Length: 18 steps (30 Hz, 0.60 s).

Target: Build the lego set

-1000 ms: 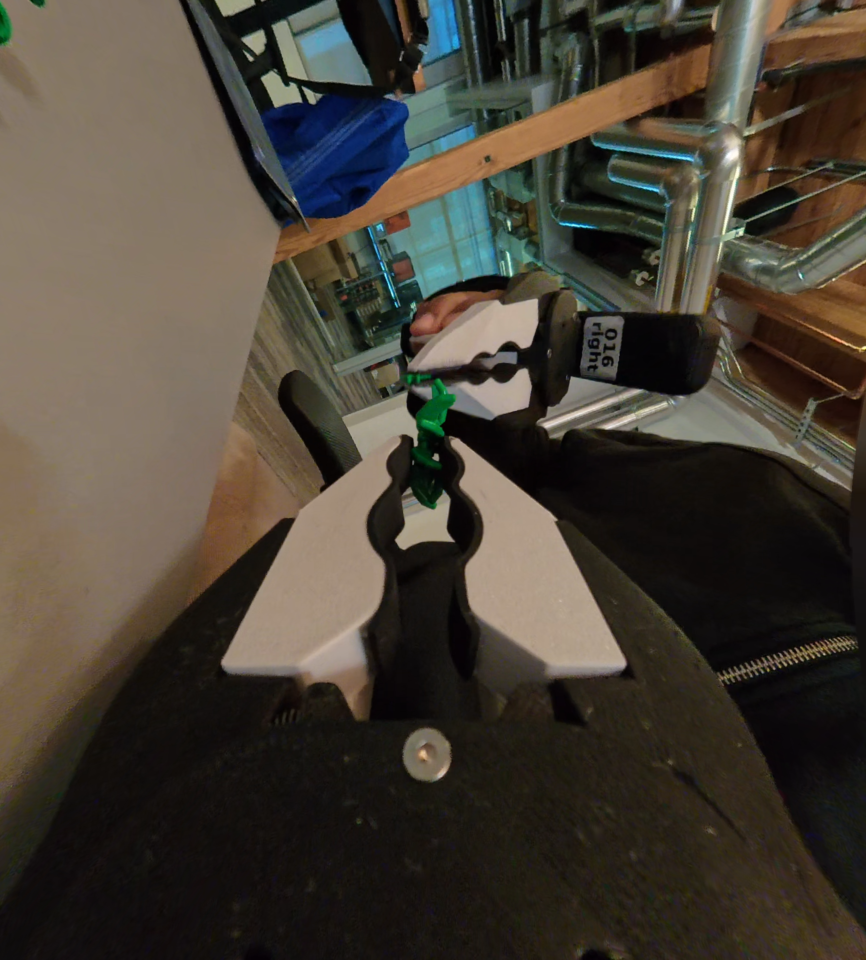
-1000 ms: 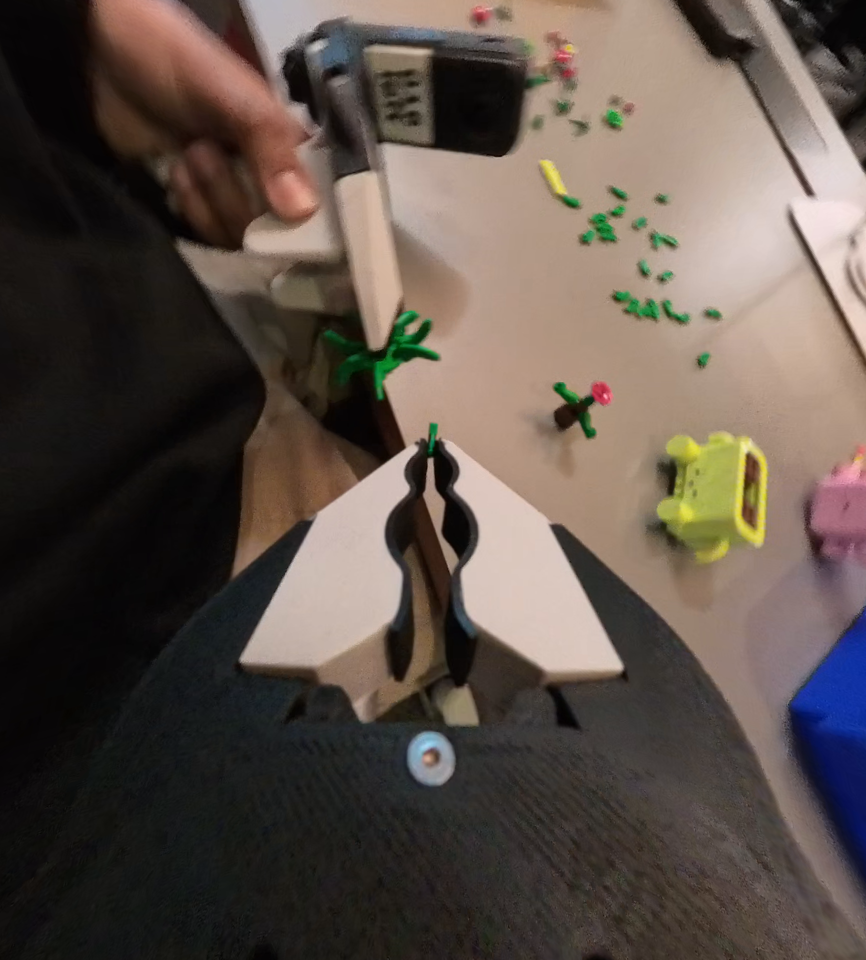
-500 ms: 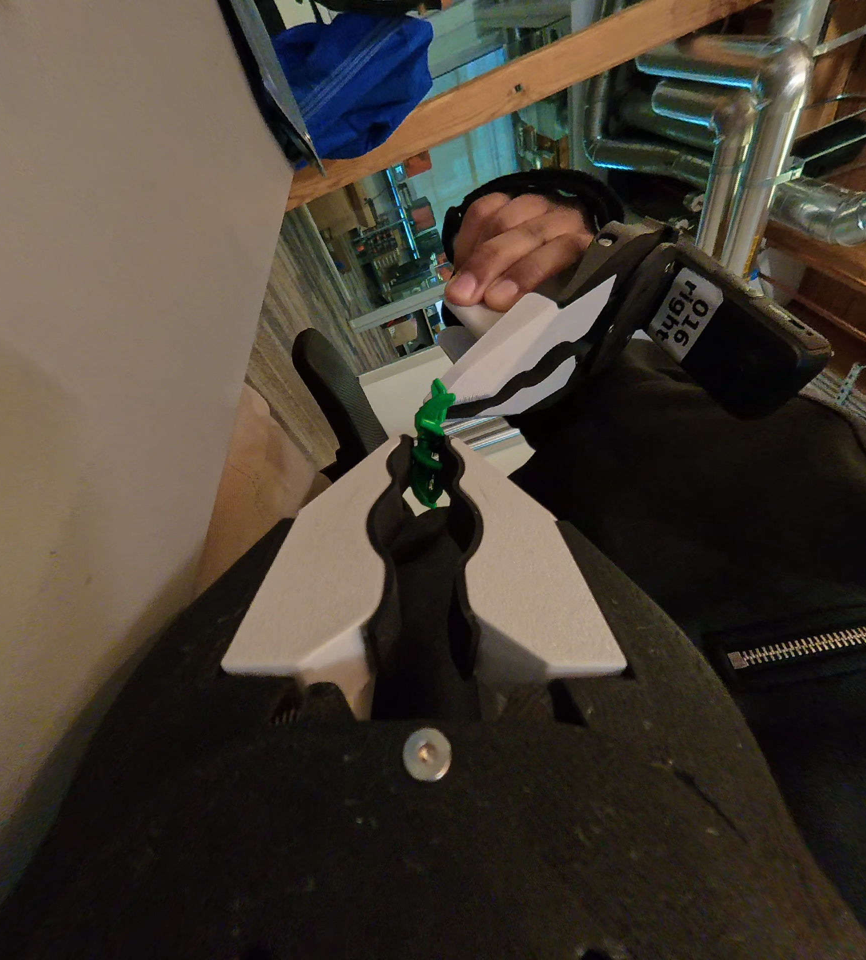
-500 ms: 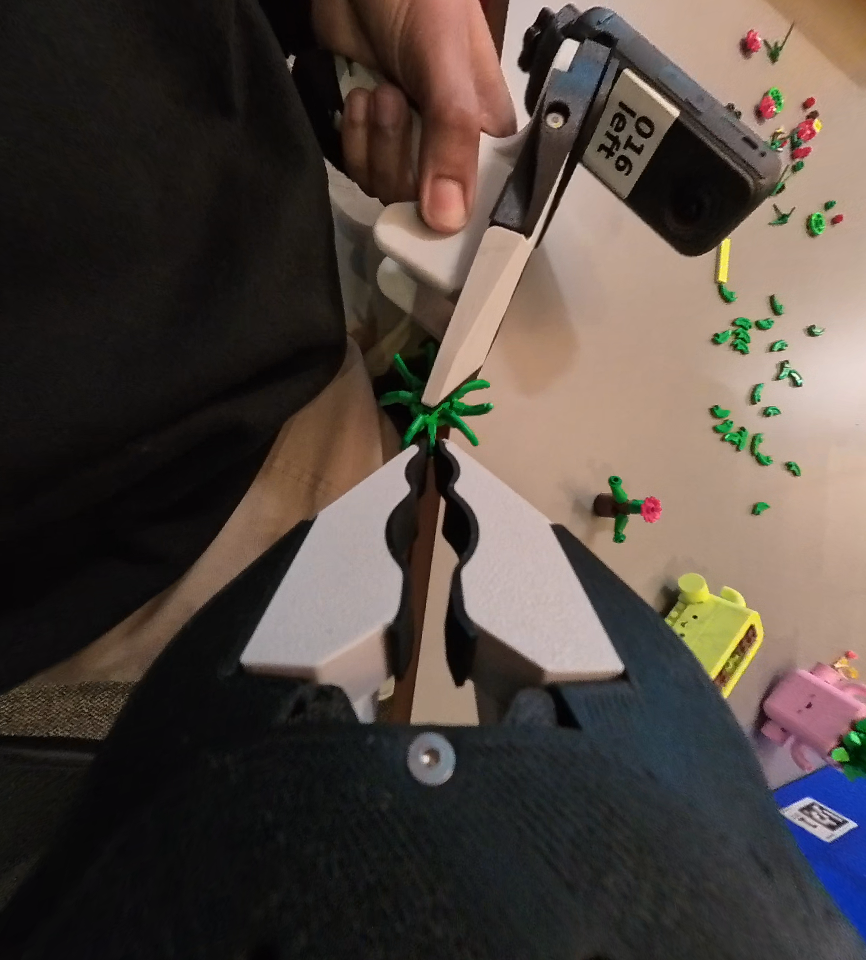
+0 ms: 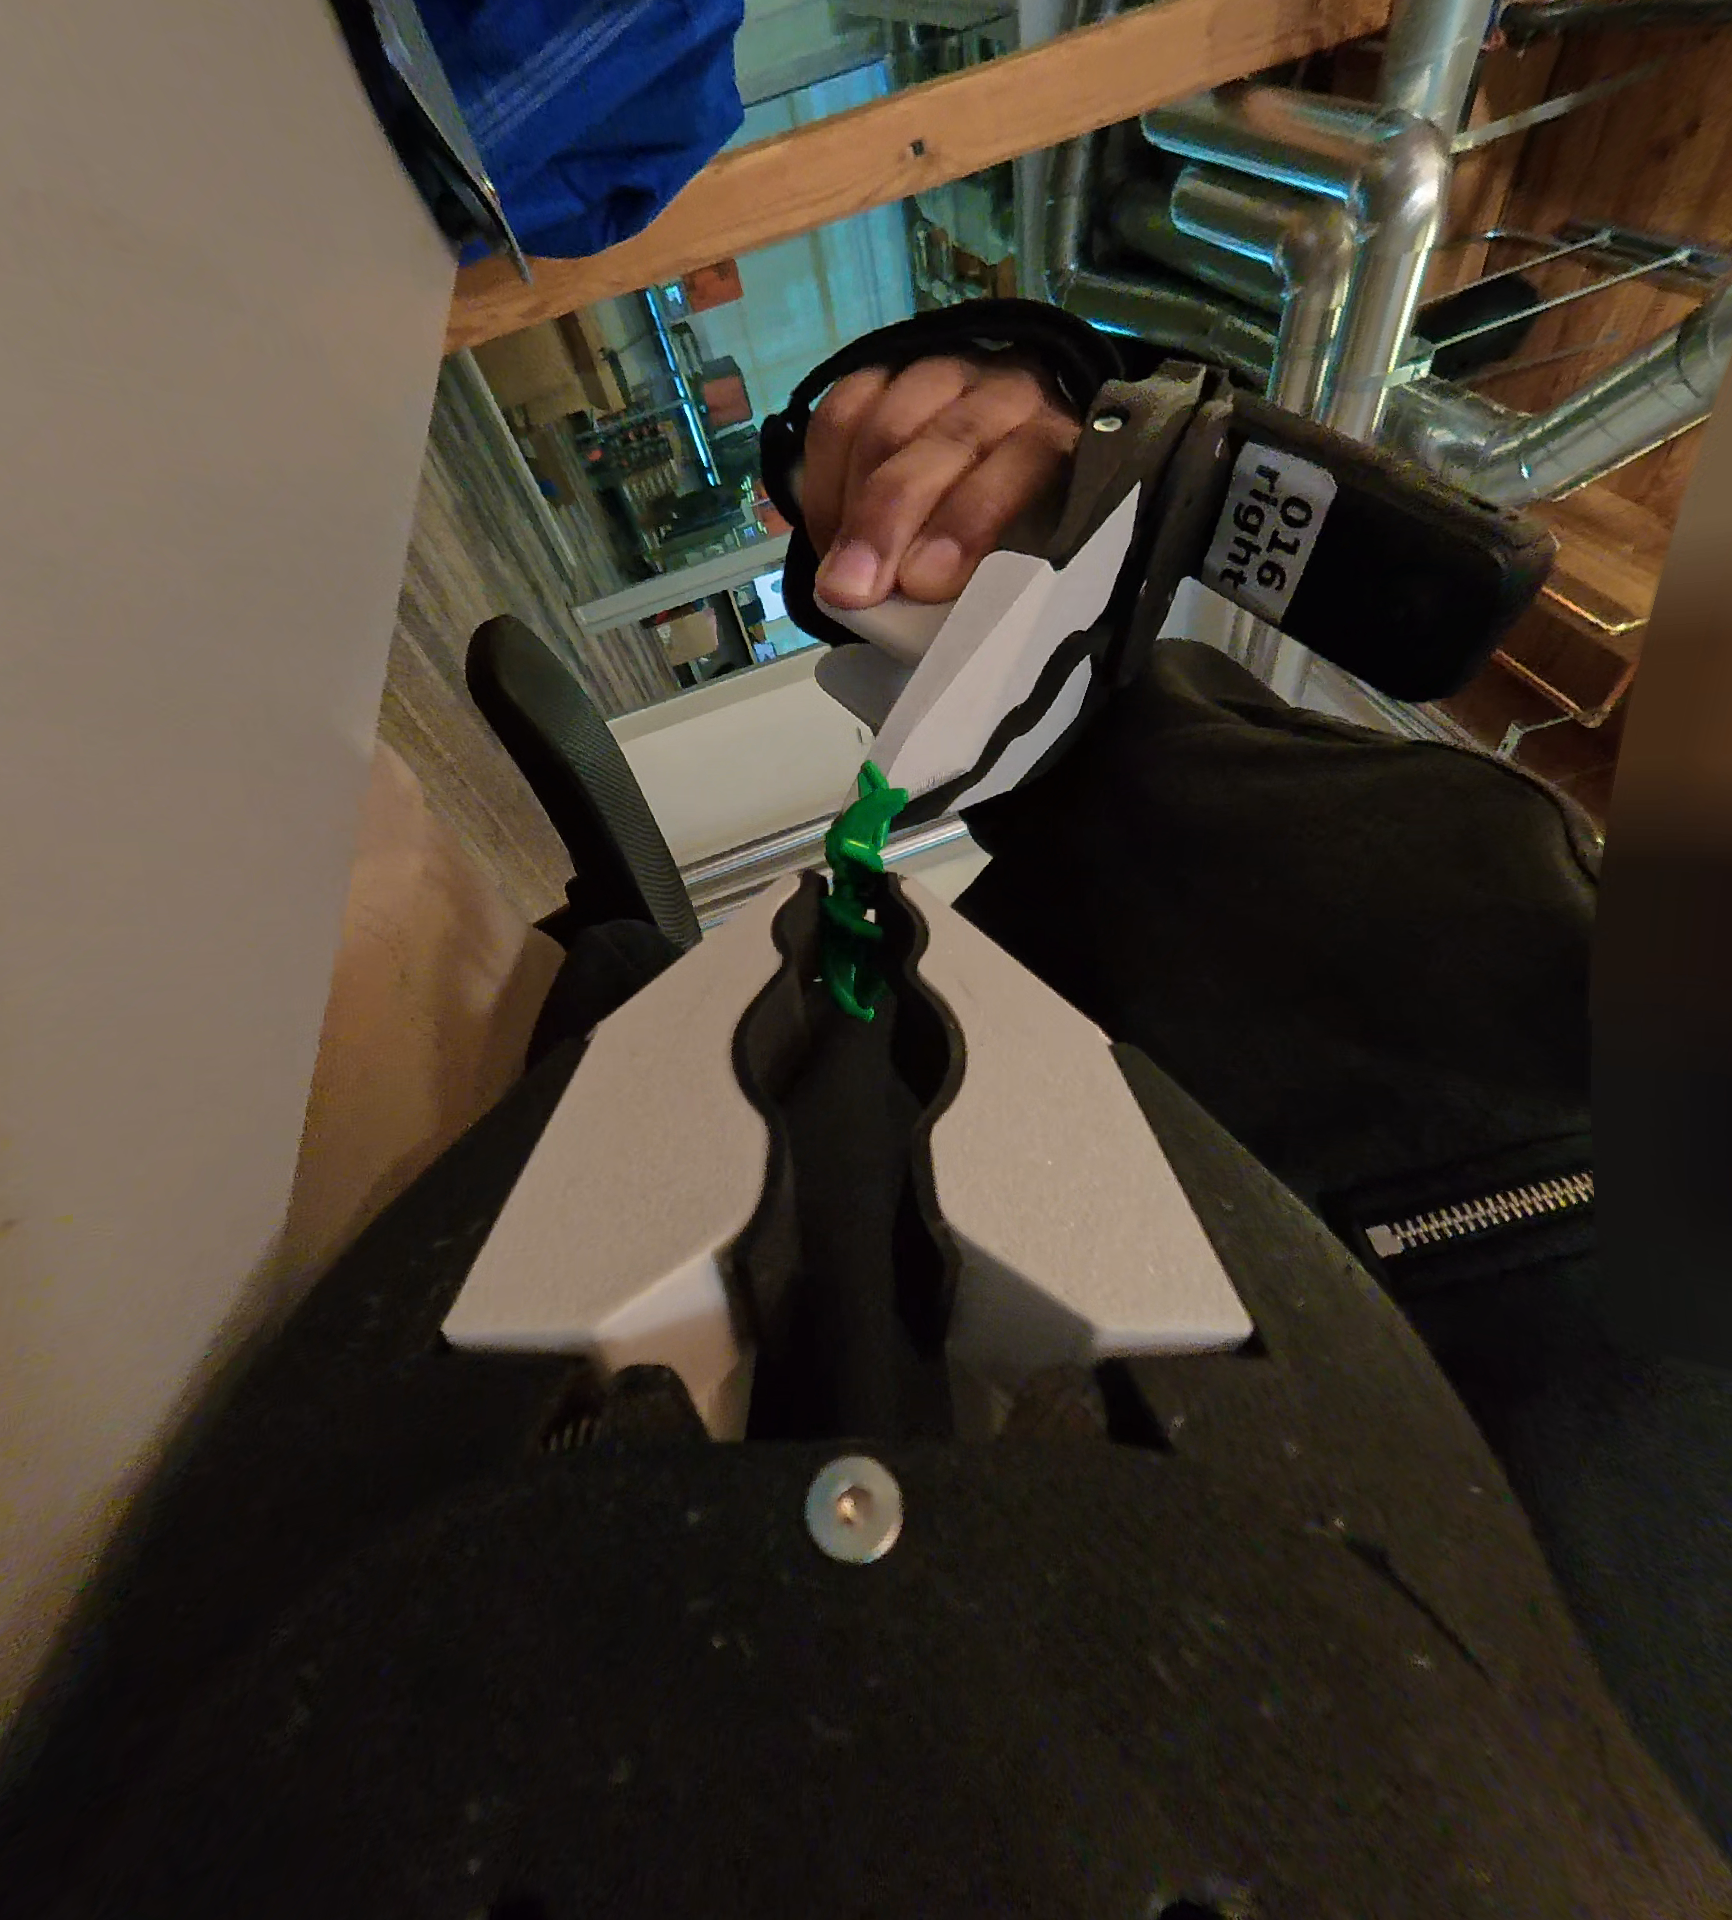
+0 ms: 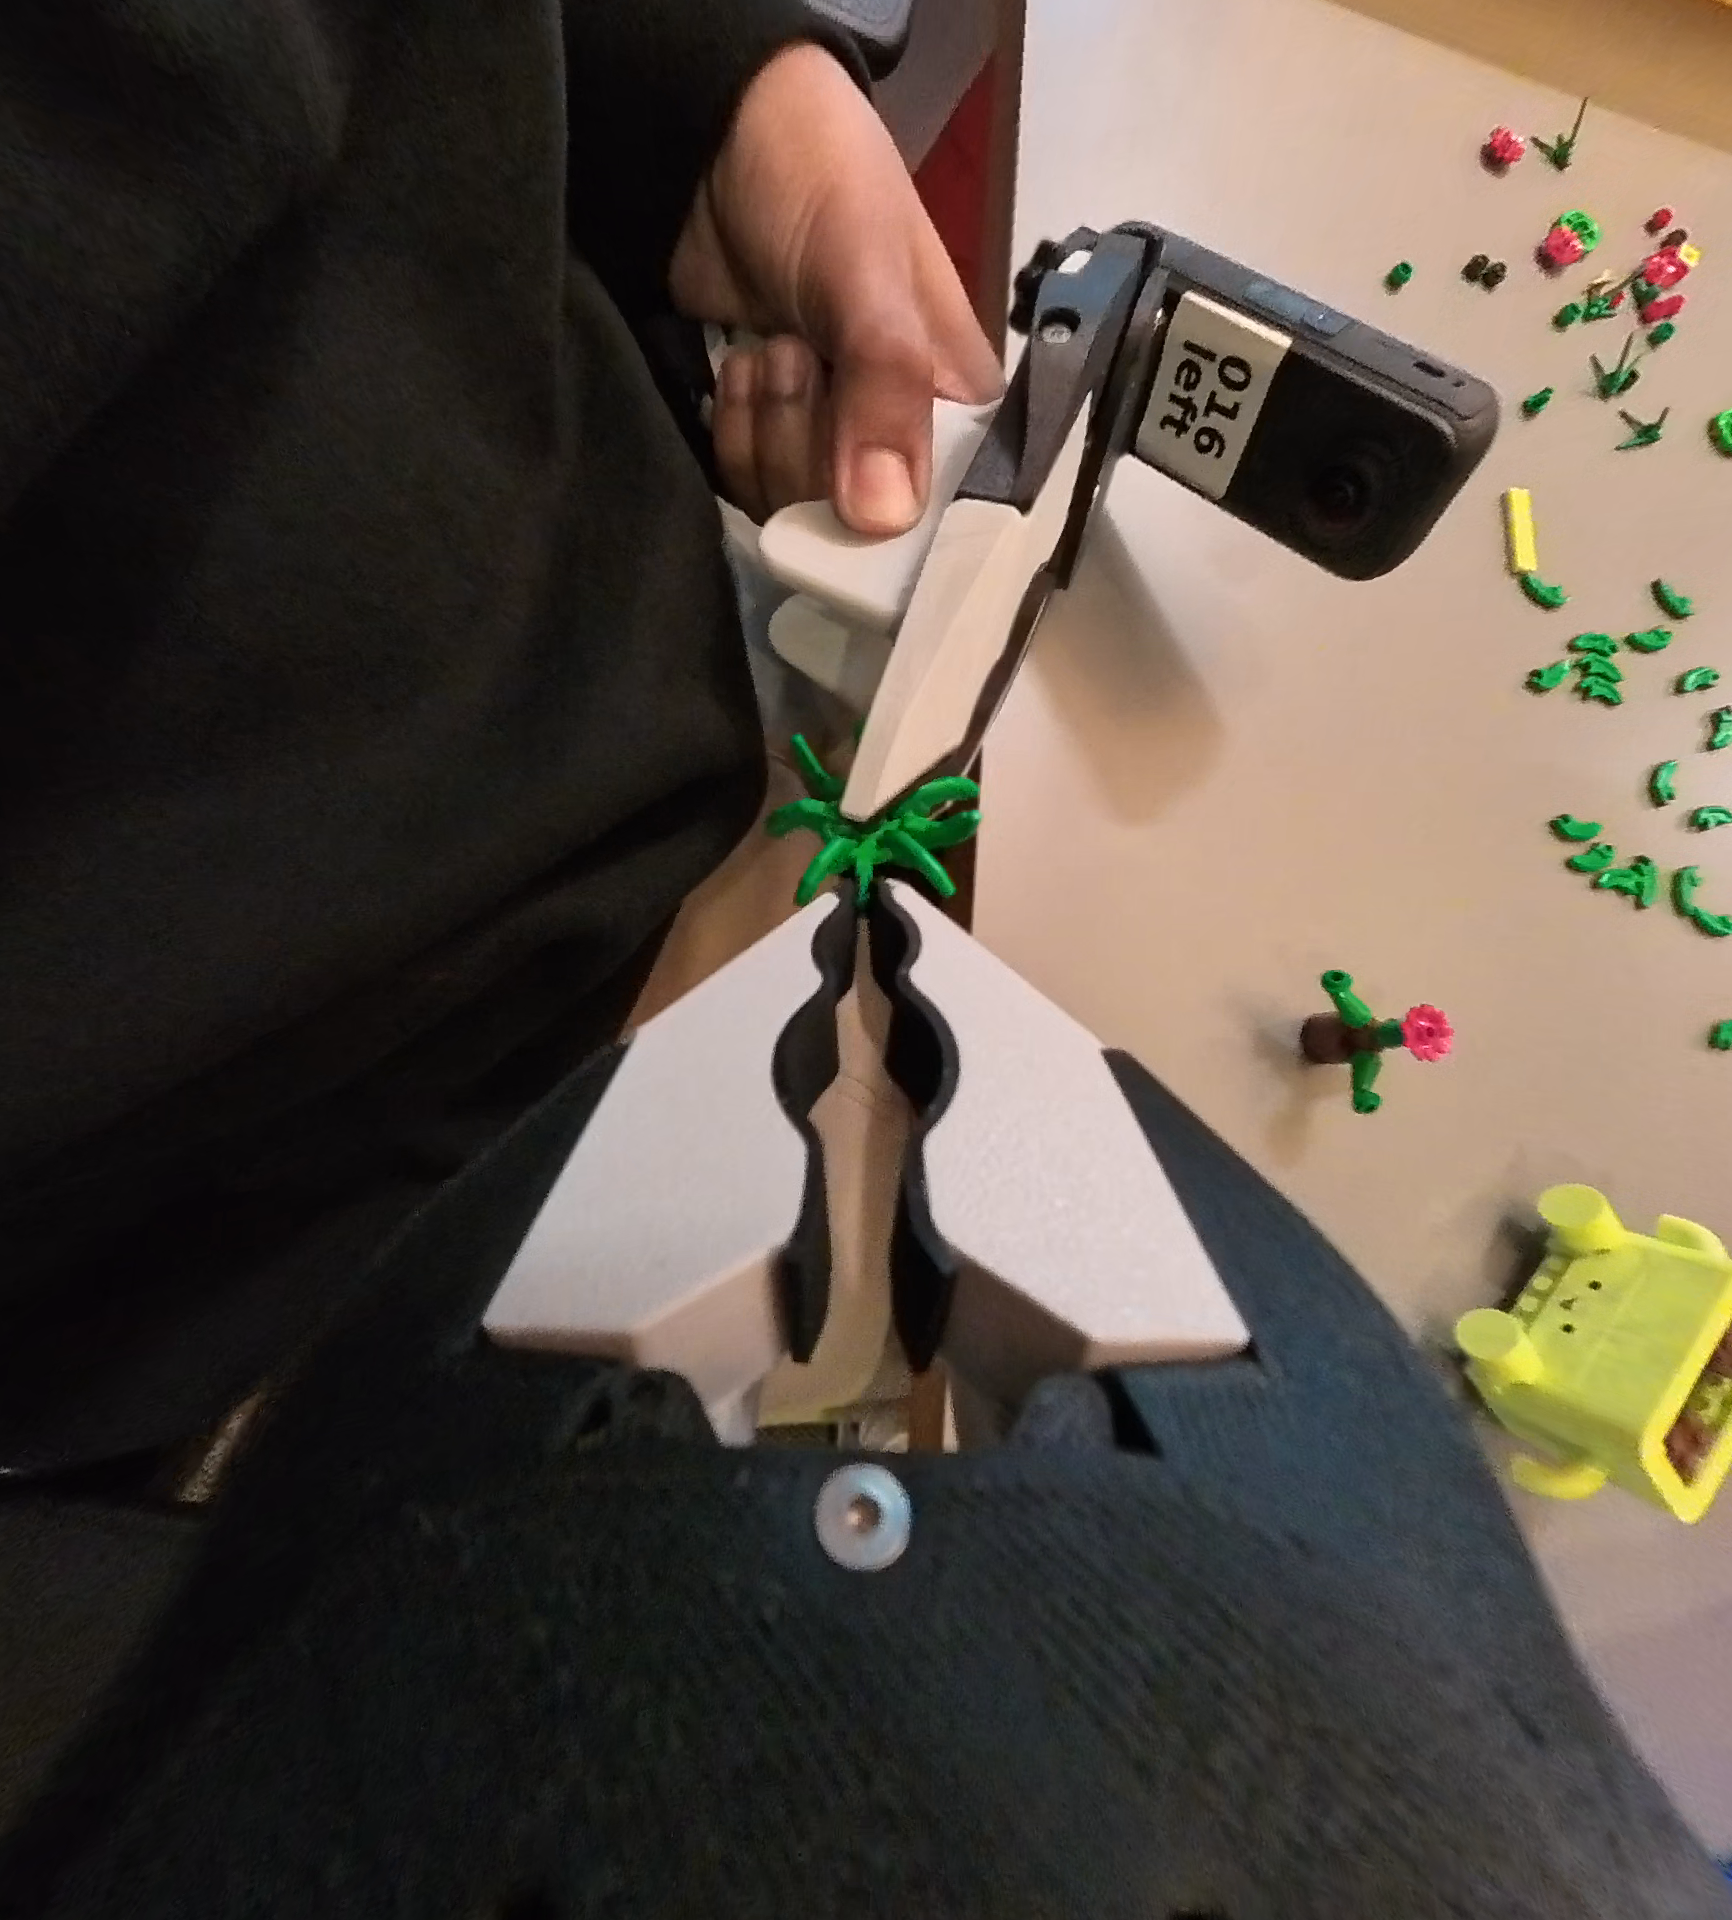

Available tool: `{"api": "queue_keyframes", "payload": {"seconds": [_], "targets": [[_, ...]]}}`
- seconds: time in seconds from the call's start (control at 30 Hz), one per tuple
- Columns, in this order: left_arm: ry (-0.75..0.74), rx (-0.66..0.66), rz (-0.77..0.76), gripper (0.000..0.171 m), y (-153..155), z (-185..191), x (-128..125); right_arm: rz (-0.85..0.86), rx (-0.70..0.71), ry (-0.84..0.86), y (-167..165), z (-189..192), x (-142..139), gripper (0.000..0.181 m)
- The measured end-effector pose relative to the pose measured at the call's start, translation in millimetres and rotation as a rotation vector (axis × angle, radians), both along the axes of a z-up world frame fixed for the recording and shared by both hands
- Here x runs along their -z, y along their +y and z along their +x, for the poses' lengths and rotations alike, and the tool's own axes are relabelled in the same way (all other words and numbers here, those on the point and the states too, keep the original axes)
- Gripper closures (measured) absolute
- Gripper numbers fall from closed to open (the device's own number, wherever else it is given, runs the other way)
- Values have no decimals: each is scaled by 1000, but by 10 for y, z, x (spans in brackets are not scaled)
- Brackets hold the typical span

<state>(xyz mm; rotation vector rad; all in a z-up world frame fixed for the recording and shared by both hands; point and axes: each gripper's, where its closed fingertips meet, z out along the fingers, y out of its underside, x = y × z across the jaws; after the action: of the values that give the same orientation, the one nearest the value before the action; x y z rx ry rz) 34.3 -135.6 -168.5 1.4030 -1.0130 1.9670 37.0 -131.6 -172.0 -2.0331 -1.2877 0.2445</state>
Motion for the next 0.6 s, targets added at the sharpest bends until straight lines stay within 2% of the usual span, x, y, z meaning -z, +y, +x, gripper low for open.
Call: {"api": "queue_keyframes", "payload": {"seconds": [0.5,0.6], "targets": [[-7,35,-33,164,-132,-5,-25,-37,16,146,-69,-94,-86,181],[-8,31,-34,163,-135,-7,-26,-22,2,110,-70,-124,-80,181]]}}
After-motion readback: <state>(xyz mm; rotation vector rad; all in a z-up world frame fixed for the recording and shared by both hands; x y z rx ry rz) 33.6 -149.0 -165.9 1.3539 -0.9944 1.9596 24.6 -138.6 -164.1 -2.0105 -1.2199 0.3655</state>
